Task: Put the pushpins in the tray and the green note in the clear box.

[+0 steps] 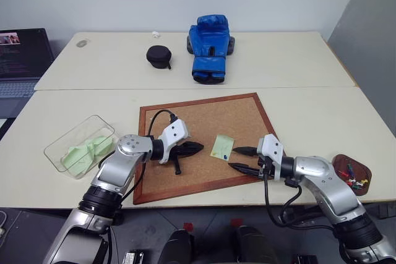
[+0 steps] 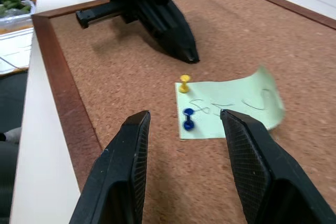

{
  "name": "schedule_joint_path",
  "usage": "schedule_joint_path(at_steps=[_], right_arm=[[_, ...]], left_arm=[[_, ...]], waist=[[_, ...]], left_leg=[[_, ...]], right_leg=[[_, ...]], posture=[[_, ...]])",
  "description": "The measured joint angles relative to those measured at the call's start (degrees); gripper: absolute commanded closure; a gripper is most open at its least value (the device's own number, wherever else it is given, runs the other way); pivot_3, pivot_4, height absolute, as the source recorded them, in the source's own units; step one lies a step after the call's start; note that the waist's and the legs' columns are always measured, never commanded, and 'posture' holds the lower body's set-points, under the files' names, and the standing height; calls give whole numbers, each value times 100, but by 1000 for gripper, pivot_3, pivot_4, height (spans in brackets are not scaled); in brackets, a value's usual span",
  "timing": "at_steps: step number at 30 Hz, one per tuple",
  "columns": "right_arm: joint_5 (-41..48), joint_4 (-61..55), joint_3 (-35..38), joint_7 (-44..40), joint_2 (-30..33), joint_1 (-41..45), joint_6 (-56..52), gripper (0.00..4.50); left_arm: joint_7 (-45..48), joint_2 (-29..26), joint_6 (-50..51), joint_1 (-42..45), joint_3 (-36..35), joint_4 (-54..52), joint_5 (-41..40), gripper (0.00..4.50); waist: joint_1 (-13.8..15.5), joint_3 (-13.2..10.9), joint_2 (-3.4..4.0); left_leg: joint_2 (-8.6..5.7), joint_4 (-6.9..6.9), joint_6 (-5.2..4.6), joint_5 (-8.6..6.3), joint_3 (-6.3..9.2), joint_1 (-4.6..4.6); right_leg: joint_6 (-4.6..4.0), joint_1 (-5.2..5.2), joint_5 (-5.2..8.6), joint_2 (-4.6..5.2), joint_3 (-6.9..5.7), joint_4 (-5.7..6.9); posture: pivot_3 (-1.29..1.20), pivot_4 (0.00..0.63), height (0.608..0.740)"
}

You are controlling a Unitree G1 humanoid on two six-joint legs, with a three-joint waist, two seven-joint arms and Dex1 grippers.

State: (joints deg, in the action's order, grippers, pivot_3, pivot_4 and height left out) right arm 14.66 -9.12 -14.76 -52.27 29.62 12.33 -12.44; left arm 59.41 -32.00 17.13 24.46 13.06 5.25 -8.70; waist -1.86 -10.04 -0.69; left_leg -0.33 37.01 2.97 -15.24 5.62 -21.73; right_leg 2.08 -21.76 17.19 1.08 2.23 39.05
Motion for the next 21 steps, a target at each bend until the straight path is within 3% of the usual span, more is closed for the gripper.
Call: schedule_joint_path(at_steps=[20, 21], right_arm=[[-441, 943, -168, 35, -603, 428, 306, 2246], [-440, 943, -168, 29, -610, 429, 299, 2407]], left_arm=[[-6, -13, 14, 21, 11, -19, 25, 4500], [-7, -13, 14, 21, 11, -19, 26, 4500]], waist=[[0, 0, 0], [0, 0, 0]], left_leg=[[-1, 0, 0, 0, 6, 0], [-1, 0, 0, 0, 6, 0]], right_leg=[[-1, -1, 0, 0, 1, 1], [-1, -1, 0, 0, 1, 1]], posture=[[0, 150, 740], [0, 150, 740]])
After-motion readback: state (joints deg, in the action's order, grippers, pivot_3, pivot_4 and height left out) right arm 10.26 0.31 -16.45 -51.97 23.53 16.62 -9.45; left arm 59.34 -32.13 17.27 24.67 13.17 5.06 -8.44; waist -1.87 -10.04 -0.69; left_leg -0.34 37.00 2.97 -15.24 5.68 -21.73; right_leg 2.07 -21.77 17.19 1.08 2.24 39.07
